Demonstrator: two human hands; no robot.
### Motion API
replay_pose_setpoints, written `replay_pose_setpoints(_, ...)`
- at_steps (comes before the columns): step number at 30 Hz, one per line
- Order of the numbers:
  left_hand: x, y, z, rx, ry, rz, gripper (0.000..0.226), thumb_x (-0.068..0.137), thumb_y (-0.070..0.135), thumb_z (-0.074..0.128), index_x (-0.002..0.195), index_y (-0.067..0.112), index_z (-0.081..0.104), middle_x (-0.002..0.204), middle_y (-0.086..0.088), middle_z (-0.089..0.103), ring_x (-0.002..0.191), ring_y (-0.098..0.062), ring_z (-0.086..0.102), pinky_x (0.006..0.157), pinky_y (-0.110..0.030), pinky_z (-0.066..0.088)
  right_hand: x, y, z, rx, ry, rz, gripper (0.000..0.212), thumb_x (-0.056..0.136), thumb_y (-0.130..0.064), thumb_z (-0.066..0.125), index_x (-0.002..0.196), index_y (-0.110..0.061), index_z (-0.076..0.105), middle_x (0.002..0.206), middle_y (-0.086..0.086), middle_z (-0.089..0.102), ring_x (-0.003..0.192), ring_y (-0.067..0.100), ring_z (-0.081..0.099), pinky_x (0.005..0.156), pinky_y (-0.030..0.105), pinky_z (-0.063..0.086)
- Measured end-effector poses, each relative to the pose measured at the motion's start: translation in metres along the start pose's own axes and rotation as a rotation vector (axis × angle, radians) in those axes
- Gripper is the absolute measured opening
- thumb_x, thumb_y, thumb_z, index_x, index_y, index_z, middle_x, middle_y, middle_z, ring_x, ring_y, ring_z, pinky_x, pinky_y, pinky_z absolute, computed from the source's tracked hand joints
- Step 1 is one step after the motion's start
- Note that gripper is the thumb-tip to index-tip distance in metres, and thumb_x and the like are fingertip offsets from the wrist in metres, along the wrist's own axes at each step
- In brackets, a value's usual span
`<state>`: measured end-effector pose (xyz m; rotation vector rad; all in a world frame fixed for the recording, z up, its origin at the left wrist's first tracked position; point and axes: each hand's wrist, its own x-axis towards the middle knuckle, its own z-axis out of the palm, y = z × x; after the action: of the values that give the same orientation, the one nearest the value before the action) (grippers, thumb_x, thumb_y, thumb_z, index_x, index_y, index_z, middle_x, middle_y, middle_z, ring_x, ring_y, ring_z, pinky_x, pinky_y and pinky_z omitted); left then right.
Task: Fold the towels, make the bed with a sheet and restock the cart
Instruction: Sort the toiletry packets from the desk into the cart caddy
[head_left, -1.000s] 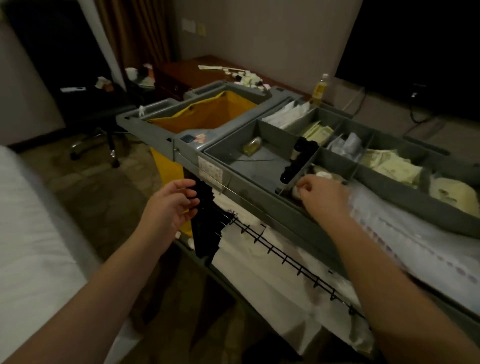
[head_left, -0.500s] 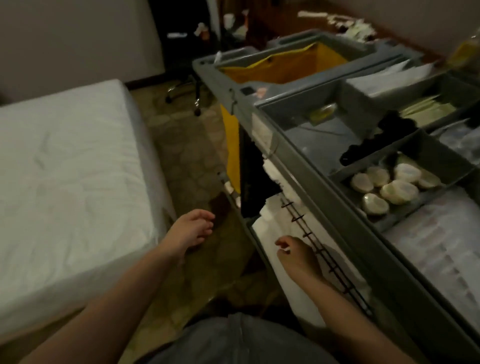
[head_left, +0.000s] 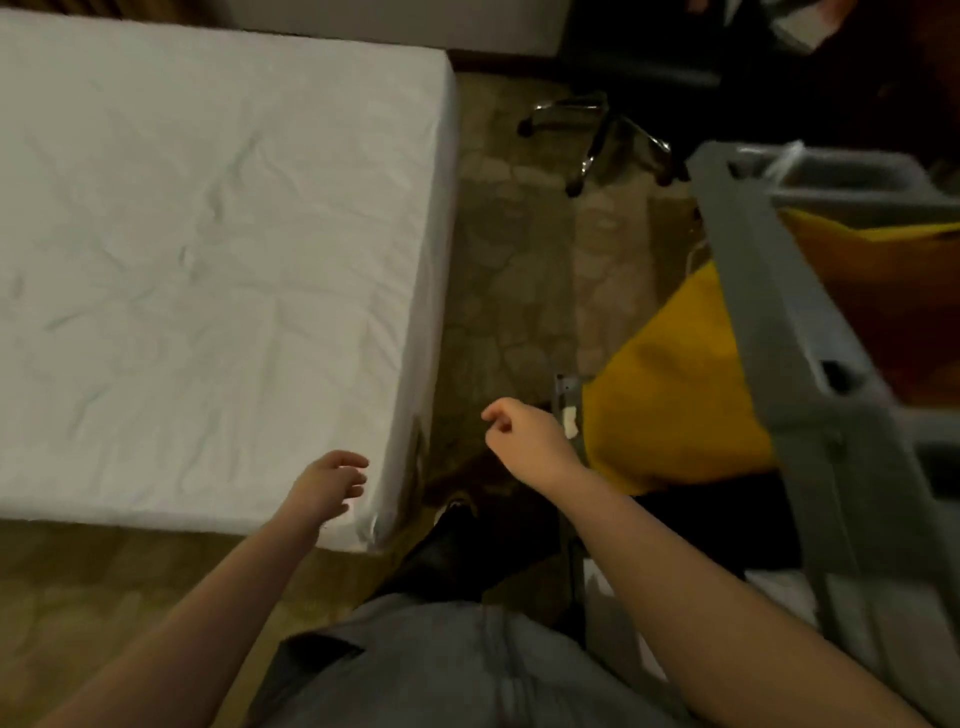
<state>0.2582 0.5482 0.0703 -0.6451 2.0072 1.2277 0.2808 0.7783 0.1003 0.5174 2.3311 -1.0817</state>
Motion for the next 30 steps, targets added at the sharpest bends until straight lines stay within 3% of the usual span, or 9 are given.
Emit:
replay_pose_setpoints(5,0.057,0.144,-0.004,0.057,-0.008,0.113,0.021,0.088,0.000,0.047,0.088,0.015,0.061,0.082,-0.007,0.059,0.075,-0.016,0.055,0.064,-0.026,0.039,0.106,-0.018,-0.081,-0.031,0.018,0.170,0.028,0.096,-0.023,0.048,0.123,-0.019,0.055,0.122,0.004,0.057,0.107,0.022,0.055,0.084,0.030,0.046)
replay_pose_setpoints(11,0.116,0.307,0.040,0.278,-0.087,0.393,0.020,0.088,0.007,0.052,0.088,0.024,0.061,0.081,-0.003,0.063,0.085,-0.022,0.061,0.070,-0.027,0.042,0.204,-0.023,-0.152,-0.088,-0.009,0.305,0.024,0.098,-0.017,0.044,0.118,-0.010,0.055,0.124,0.011,0.055,0.112,0.025,0.053,0.089,0.029,0.044)
replay_pose_setpoints(16,0.184,0.421,0.067,0.337,0.030,0.402,0.019,0.086,0.008,0.052,0.089,0.024,0.061,0.072,0.000,0.061,0.075,-0.020,0.058,0.064,-0.026,0.041,0.334,-0.084,-0.241,-0.028,0.072,0.125,0.027,0.096,-0.020,0.045,0.119,-0.014,0.057,0.119,0.008,0.059,0.110,0.025,0.055,0.081,0.025,0.042)
replay_pose_setpoints(20,0.235,0.521,0.054,0.343,0.200,0.375,0.018,0.085,0.008,0.053,0.090,0.024,0.060,0.078,-0.003,0.064,0.071,-0.018,0.057,0.056,-0.023,0.038,0.419,-0.166,-0.338,0.101,0.241,-0.096,0.026,0.094,-0.021,0.049,0.117,-0.021,0.060,0.119,0.006,0.062,0.109,0.026,0.057,0.090,0.034,0.047)
replay_pose_setpoints(22,0.256,0.568,0.052,0.341,0.229,0.377,0.018,0.085,0.007,0.053,0.089,0.023,0.060,0.078,-0.004,0.064,0.073,-0.019,0.057,0.060,-0.025,0.039,0.434,-0.182,-0.377,0.175,0.263,-0.147,0.022,0.094,-0.021,0.049,0.112,-0.023,0.061,0.111,0.003,0.063,0.103,0.024,0.058,0.090,0.037,0.049)
replay_pose_setpoints(28,0.354,0.699,0.108,0.395,0.048,0.445,0.018,0.088,0.008,0.051,0.093,0.020,0.064,0.083,-0.004,0.064,0.091,-0.022,0.062,0.081,-0.034,0.045,0.509,-0.133,-0.506,0.335,0.471,0.040,0.021,0.094,-0.020,0.049,0.111,-0.025,0.061,0.102,-0.005,0.061,0.089,0.012,0.057,0.073,0.027,0.048)
replay_pose_setpoints(30,0.388,0.744,0.152,0.493,-0.069,0.516,0.018,0.091,0.008,0.050,0.099,0.013,0.065,0.090,-0.009,0.064,0.094,-0.028,0.060,0.084,-0.036,0.045,0.524,-0.098,-0.543,0.360,0.591,0.161,0.021,0.094,-0.020,0.051,0.112,-0.023,0.062,0.105,-0.002,0.063,0.094,0.014,0.059,0.079,0.028,0.049)
